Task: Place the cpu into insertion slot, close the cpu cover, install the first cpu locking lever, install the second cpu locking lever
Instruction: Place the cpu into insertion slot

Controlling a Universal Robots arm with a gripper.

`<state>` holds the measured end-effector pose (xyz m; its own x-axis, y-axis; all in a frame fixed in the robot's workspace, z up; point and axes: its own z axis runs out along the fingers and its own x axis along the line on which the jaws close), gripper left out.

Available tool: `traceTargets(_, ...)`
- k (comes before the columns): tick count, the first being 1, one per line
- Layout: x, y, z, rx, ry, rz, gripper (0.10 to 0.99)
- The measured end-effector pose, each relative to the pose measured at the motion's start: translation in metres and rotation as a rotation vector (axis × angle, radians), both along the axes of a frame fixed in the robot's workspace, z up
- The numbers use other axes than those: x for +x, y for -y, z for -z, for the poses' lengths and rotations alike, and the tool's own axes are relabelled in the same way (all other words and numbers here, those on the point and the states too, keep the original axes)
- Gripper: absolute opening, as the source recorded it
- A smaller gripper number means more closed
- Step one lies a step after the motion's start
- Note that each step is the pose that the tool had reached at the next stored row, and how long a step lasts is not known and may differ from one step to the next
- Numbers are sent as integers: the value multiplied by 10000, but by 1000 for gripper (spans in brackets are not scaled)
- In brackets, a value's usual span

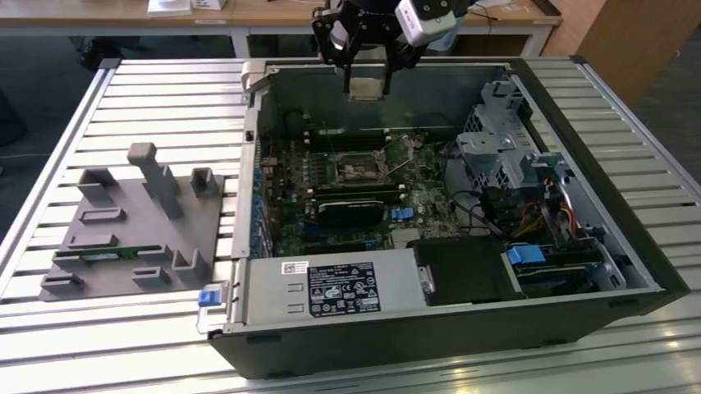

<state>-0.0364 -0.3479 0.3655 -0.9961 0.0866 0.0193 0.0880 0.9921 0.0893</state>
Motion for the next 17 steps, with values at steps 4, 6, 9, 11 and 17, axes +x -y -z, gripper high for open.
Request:
traceTargets(4,0,0,0,1,0,65,541)
traceTargets(6,0,0,0,0,0,97,541)
traceTargets(9,0,0,0,0,0,149,541)
traceTargets(11,0,0,0,-1,0,208,541)
traceTargets(17,0,0,2,-2,0,569,541)
